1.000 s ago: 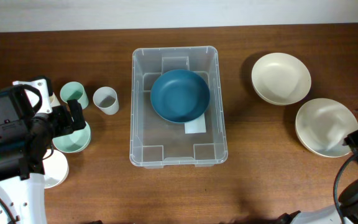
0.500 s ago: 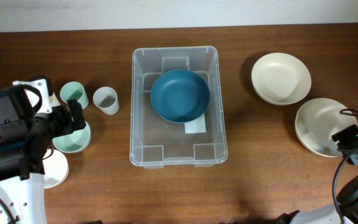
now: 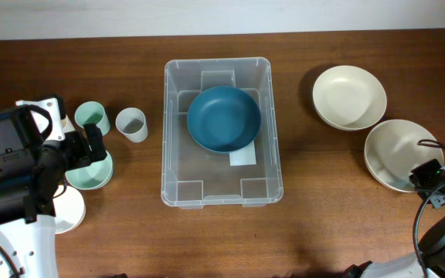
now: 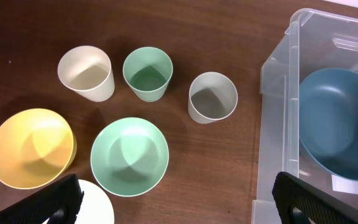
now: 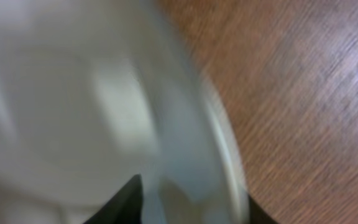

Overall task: Pack container
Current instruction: 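Grasp the rim of the front cream bowl with the right gripper, then lift the cream bowl and place it onto the blue bowl in the container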

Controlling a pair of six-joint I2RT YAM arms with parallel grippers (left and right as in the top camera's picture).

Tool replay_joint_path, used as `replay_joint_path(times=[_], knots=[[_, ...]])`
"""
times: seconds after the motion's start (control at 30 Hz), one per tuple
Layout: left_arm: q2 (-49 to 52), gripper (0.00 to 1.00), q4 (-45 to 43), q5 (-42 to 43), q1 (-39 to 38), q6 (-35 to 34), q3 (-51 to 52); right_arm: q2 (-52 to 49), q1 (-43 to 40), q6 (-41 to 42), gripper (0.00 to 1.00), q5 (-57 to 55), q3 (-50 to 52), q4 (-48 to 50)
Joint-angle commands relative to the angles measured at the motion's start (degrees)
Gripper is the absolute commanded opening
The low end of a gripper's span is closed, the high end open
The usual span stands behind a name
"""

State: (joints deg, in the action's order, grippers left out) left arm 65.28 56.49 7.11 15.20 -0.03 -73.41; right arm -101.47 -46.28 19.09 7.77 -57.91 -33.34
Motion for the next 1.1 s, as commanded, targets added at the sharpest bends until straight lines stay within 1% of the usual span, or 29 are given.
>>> replay_joint_path(times=[0.0, 0.1, 0.2, 0.3, 0.43, 0.57, 0.67, 0.87, 0.9, 1.07], knots=[[0.39, 1.0, -0.09, 0.63, -0.15, 0.92, -1.01, -0.28, 0.48, 1.33, 0.26, -0.92, 2.32, 1.27], [0.39, 1.0, -0.09, 0.63, -0.15, 0.92, -1.01, -0.28, 0.48, 1.33, 0.17, -0.94, 2.75, 1.33], [0.39, 1.0, -0.09, 0.63, -0.15, 0.92, -1.01, -0.28, 0.48, 1.36, 0.04, -0.9, 2.75, 1.31], [0.39, 1.0, -0.09, 0.63, -0.15, 0.92, -1.01, -0.28, 0.48, 1.44, 0.04, -0.87, 2.75, 1.22], [0.39, 1.0, -0.09, 0.63, -0.15, 0.92, -1.01, -0.24, 0.42, 3.82, 0.04, -0.7, 2.73, 0.98], [0.39, 1.0, -0.09, 0.63, -0.15, 0.92, -1.01, 0.5, 0.42, 3.89, 0.04, -0.66, 2.71, 0.76], [0.39, 1.0, -0.09, 0.63, -0.15, 0.92, -1.01, 2.38, 0.42, 3.87, 0.04, 1.79, 2.21, 0.79], [0.39, 1.0, -0.09, 0.63, -0.15, 0.92, -1.01, 10.8, 0.42, 3.65, 0.04, 7.69, -0.28, 0.74], [0.39, 1.0, -0.09, 0.63, -0.15, 0.92, -1.01, 13.99, 0.42, 3.69, 0.04, 9.14, -0.81, 0.74], [0.39, 1.0, -0.11, 0.63, -0.15, 0.92, -1.01, 22.18, 0.57, 3.72, 0.04, 12.66, -1.7, 0.66]])
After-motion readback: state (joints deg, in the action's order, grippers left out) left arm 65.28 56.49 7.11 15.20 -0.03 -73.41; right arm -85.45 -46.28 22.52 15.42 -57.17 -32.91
